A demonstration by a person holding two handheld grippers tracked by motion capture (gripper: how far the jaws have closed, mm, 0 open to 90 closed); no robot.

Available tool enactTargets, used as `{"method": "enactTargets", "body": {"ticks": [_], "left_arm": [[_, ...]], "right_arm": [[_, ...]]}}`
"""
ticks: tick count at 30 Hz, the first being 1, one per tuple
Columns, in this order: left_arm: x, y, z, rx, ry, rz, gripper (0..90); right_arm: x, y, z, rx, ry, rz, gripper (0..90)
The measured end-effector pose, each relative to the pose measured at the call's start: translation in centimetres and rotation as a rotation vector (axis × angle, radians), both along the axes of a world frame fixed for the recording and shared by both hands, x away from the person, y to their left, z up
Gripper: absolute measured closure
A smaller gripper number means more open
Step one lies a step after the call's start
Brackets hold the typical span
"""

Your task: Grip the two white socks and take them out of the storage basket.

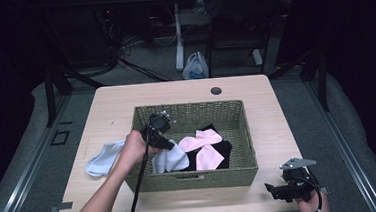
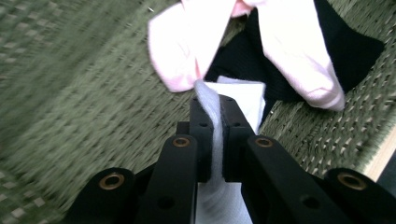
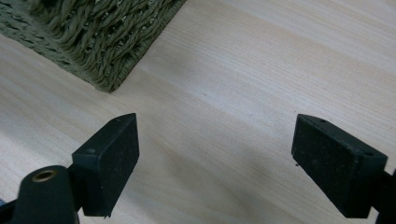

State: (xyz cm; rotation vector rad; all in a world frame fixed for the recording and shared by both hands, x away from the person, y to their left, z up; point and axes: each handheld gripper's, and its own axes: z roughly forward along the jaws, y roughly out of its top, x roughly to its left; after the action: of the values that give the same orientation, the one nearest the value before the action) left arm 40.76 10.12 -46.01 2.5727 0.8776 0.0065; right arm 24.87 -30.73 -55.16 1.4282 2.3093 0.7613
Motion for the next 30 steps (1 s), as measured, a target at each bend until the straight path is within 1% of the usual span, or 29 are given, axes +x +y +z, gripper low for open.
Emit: {"method": "enactTargets", "body": {"ticks": [1, 8, 9, 11, 14, 17, 23, 30], "left_arm": [[0.0, 0.3, 0.4, -0.01, -0.006, 0.005, 86.4], [0.0, 1.9, 3.3, -0.023, -0.05, 0.027, 86.4], [0.1, 2.1, 3.6, -0.021, -0.058, 0.025, 86.4], [0.1, 2.4, 4.3, -0.027, -0.064, 0.035, 86.4], [0.2, 2.8, 5.5, -0.036, -0.087, 0.044, 86.4], [0.3, 3.1, 6.5, -0.047, -0.103, 0.055, 86.5], [0.7, 3.4, 9.0, -0.063, -0.136, 0.067, 86.5], [1.2, 3.9, 11.2, -0.054, -0.152, 0.079, 86.5]], "right_arm": [[0.0, 0.0, 0.0, -0.001, 0.0, -0.001, 14.8], [0.0, 0.0, 0.0, -0.001, 0.001, -0.002, 14.8], [0.0, 0.0, 0.0, 0.0, 0.0, -0.001, 14.8], [0.0, 0.0, 0.0, -0.001, 0.001, -0.001, 14.8], [0.0, 0.0, 0.0, 0.0, 0.0, -0.001, 14.8], [0.0, 0.0, 0.0, 0.003, 0.0, -0.003, 14.8], [0.0, 0.0, 0.0, 0.003, 0.002, -0.001, 14.8], [0.1, 0.0, -0.1, 0.003, 0.002, -0.001, 14.7]]}}
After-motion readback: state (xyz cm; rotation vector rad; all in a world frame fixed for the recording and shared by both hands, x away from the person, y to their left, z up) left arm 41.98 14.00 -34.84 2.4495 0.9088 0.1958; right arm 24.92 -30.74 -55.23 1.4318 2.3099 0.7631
